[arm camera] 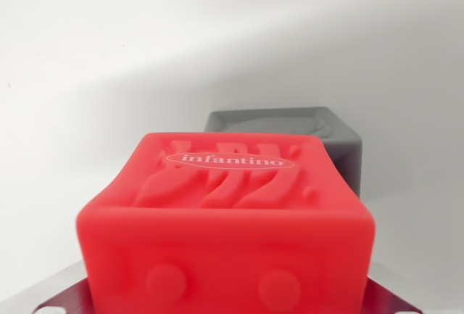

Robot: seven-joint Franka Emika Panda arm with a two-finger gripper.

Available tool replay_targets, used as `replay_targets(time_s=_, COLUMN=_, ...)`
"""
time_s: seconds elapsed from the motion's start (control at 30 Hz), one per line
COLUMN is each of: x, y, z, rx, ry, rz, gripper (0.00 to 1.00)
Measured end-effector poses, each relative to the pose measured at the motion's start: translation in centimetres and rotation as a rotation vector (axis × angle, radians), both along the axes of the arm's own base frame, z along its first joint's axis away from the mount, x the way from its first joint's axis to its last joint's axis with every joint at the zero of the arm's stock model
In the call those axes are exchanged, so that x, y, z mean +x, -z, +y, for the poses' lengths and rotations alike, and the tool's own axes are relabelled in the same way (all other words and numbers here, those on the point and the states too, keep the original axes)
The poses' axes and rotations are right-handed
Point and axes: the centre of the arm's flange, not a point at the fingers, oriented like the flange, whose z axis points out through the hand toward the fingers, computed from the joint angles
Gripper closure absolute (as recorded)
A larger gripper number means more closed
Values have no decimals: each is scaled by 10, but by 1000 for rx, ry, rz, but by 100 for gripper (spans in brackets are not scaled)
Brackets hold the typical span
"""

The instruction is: Destack cube

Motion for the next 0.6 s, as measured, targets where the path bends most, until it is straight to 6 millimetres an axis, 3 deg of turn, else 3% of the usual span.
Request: replay_targets(time_s=0.6, x=0, y=-26, z=-1, rx=1, ry=-1, rz=-2, gripper=100)
